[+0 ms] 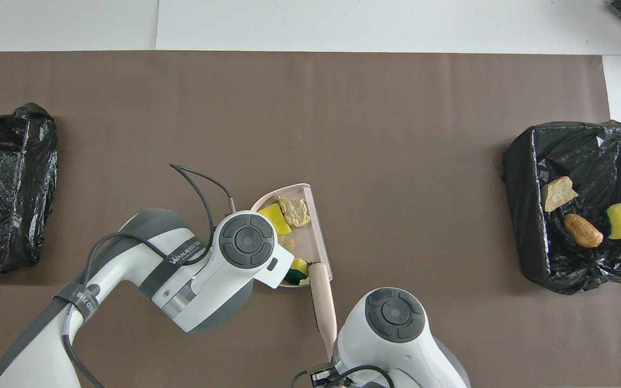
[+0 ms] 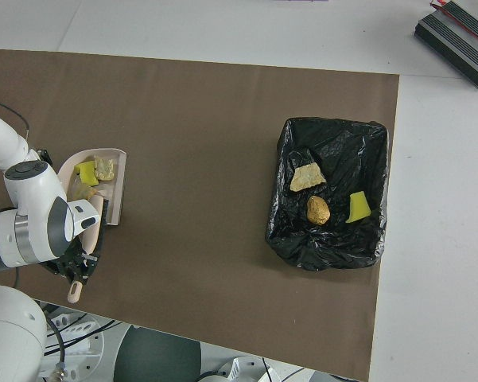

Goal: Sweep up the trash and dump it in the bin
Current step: 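Lift the dustpan with the left gripper while the right gripper withdraws the brush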

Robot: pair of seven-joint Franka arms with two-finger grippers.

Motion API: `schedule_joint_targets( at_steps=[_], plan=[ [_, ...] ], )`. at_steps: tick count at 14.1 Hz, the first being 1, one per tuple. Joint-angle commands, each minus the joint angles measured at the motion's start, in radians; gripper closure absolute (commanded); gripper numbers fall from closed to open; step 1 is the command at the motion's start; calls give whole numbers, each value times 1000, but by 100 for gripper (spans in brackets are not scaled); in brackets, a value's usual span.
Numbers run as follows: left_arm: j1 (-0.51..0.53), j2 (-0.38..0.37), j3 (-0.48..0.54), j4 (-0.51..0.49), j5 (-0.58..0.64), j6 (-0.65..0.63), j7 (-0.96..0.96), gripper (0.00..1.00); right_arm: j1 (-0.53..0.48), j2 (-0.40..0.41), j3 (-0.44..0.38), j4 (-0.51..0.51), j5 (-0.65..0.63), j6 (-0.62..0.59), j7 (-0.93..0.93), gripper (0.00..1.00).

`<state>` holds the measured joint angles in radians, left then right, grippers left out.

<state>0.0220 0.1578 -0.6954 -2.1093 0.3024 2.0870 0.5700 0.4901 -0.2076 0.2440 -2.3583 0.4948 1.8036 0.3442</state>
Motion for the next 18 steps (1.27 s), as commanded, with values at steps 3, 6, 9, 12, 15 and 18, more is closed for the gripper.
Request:
schedule_joint_targets(
  at_steps=[3,6,9,12,15,18],
  plan=[
    [15,-3,-3,9,-20,15,19,100,44,-59,6,-16,33,-15,93,100],
    [16,-3,-3,9,-20,15,19,100,47,-88,8,-13,41,-38,116,100],
    [16,-3,-3,9,-22,13,21,100,44,-138,5,-9,42,-102,121,100],
    [18,-3,-3,9,-25,12,21,100,44,-144,5,4,44,-109,133,100],
    [18,-3,2,9,-26,5,21,100,35,-135,4,19,44,-105,127,100],
    [13,-18,48,20,-60,4,91,100,33,-179,-5,24,21,-157,153,100]
  ],
)
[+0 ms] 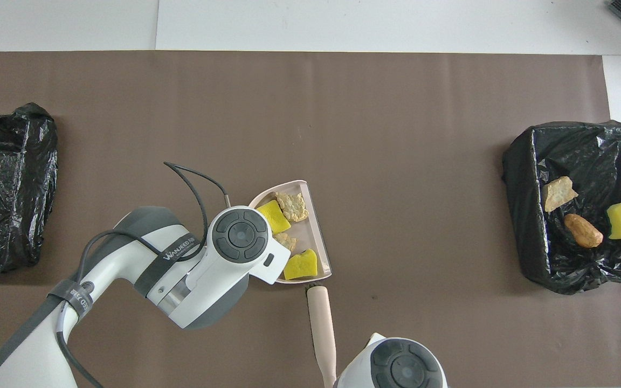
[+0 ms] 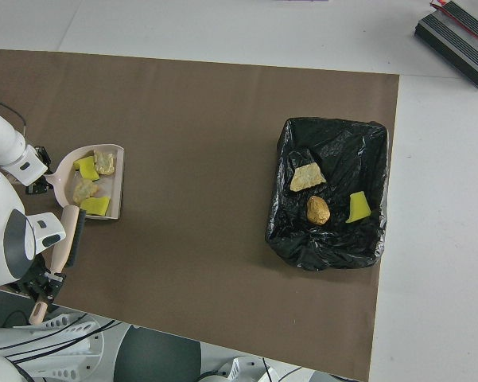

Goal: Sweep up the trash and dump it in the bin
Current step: 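Carry the dustpan with the left gripper over the black bag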

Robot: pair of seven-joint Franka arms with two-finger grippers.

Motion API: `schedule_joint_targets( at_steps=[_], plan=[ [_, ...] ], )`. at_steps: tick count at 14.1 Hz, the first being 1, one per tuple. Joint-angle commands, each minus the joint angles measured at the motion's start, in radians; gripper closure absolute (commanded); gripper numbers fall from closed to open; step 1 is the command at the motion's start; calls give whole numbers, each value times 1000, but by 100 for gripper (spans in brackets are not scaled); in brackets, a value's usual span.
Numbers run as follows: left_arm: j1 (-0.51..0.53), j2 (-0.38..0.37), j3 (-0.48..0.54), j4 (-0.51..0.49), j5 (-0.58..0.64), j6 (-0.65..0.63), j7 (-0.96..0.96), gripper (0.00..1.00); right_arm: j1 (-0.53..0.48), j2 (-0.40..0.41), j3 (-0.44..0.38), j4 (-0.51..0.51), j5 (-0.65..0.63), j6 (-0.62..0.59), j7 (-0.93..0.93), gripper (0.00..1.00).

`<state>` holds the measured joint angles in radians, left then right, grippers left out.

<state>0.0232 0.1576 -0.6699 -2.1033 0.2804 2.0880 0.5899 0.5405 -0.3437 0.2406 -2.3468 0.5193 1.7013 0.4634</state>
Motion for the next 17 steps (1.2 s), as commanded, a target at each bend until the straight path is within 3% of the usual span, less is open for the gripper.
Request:
schedule_joint_targets(
  at_steps=[1,6,9,11,14,17],
  plan=[
    [12,-21,56,26,-68,-2,124,100,-33,-64,-6,12,-25,-69,46,100],
    [11,-214,270,28,-274,-72,457,100,-145,-90,3,8,-55,-95,55,100],
    [11,-271,421,32,-282,-101,643,100,-129,-60,11,-9,-51,-30,112,100],
    [11,-279,543,43,-282,-92,743,100,-79,11,19,-5,-39,71,155,100],
    [12,-257,732,104,-280,-65,827,100,47,179,26,38,-39,229,250,100],
    [14,-205,912,190,-277,0,957,100,137,320,25,102,-65,294,274,100]
  ],
)
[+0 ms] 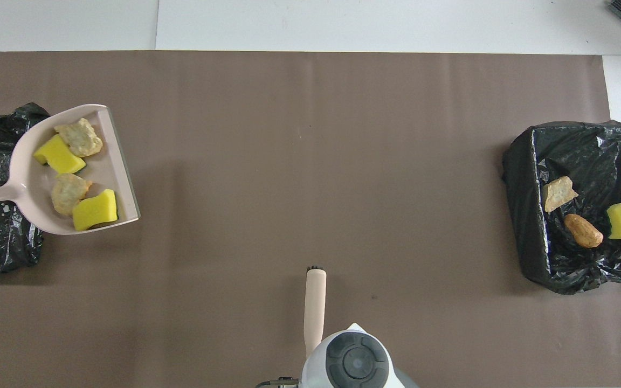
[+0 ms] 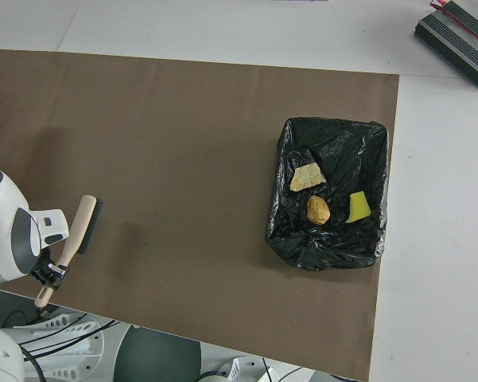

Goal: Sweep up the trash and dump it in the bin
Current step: 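Carry the dustpan with the left gripper over the black bag, then tip the dustpan into the black bag with the left gripper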

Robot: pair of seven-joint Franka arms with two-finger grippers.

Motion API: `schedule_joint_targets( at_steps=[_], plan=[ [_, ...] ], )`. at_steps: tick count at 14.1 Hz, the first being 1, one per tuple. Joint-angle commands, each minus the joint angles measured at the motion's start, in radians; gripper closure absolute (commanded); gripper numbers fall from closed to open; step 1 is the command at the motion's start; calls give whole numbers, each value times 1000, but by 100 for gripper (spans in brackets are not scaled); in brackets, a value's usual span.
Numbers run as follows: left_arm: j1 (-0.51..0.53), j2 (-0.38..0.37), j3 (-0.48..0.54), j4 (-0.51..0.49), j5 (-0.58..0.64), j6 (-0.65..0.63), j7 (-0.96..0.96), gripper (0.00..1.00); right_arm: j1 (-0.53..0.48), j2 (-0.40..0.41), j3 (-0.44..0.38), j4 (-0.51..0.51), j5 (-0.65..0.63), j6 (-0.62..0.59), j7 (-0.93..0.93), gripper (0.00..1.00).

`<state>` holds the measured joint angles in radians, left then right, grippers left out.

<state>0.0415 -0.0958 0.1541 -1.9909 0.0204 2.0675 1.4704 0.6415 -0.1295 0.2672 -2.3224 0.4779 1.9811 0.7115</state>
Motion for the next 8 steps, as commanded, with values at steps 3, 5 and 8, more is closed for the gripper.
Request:
schedule_joint_targets(
  at_steps=[3,5,8],
  plan=[
    [-2,177,226,269,-7,-41,278,100,58,126,0,71,-139,-4,23,100],
    [21,253,277,363,15,-44,341,100,58,129,-2,74,-140,-21,25,100],
    [55,304,283,403,142,40,366,100,26,165,-6,109,-140,-28,25,100]
  ],
)
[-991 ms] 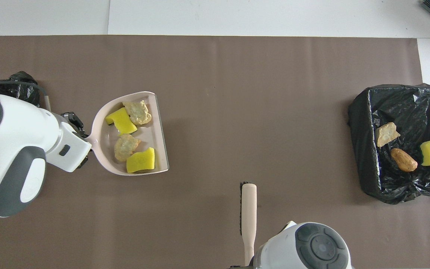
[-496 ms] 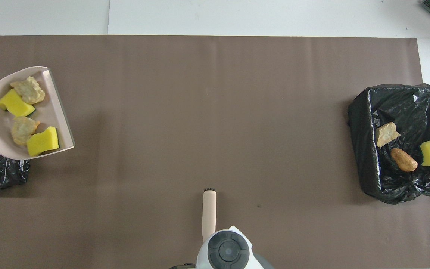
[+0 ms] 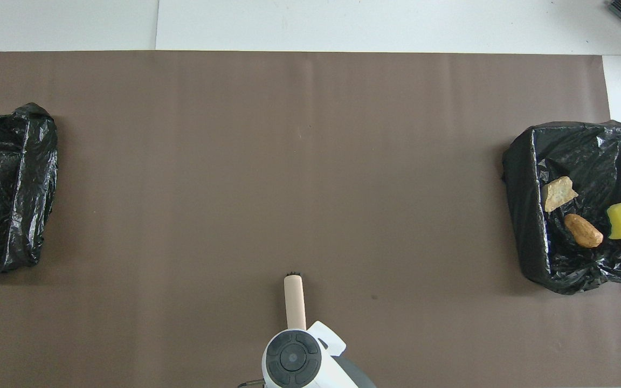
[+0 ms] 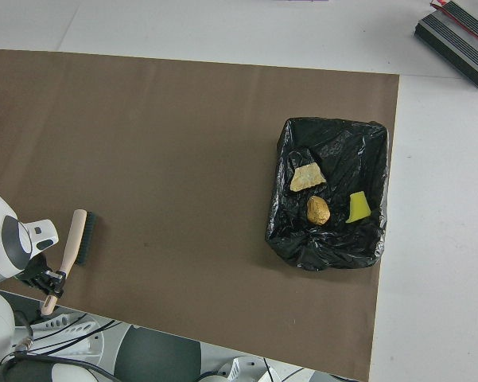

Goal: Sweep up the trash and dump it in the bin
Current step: 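Tip the dustpan into the black bag with the left gripper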

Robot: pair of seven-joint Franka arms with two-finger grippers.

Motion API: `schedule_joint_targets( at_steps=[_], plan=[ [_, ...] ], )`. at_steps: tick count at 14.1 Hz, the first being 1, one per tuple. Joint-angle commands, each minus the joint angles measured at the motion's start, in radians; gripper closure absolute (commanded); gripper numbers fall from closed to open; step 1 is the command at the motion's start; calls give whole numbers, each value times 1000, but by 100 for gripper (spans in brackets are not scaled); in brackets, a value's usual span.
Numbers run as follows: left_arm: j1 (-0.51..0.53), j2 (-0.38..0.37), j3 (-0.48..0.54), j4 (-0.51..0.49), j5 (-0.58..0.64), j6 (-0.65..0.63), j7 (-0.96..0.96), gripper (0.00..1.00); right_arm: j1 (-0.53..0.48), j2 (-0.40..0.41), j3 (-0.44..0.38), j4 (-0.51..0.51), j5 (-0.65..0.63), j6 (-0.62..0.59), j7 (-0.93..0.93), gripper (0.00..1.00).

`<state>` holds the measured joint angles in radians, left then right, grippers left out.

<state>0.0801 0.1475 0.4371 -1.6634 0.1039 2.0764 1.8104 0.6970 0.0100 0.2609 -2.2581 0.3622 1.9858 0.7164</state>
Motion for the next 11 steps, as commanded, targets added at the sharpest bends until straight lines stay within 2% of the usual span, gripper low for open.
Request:
schedule_joint_targets(
  at_steps=[1,3,4,6,9,11],
  plan=[
    [17,72,0,68,103,92,18,100,-53,42,0,66,-25,-41,20,100],
    [32,116,3,56,152,157,11,100,-103,82,1,113,-25,-64,18,100],
    [32,144,5,56,214,197,3,100,-119,91,3,120,-26,-62,12,100],
    [23,150,3,27,349,250,-34,100,-119,90,5,120,-28,-68,-12,100],
    [-26,144,3,-4,517,237,-91,100,-107,81,5,112,-29,-67,-80,100],
    [-33,138,3,-13,569,214,-143,100,-97,79,5,109,-28,-62,-94,100]
  ],
)
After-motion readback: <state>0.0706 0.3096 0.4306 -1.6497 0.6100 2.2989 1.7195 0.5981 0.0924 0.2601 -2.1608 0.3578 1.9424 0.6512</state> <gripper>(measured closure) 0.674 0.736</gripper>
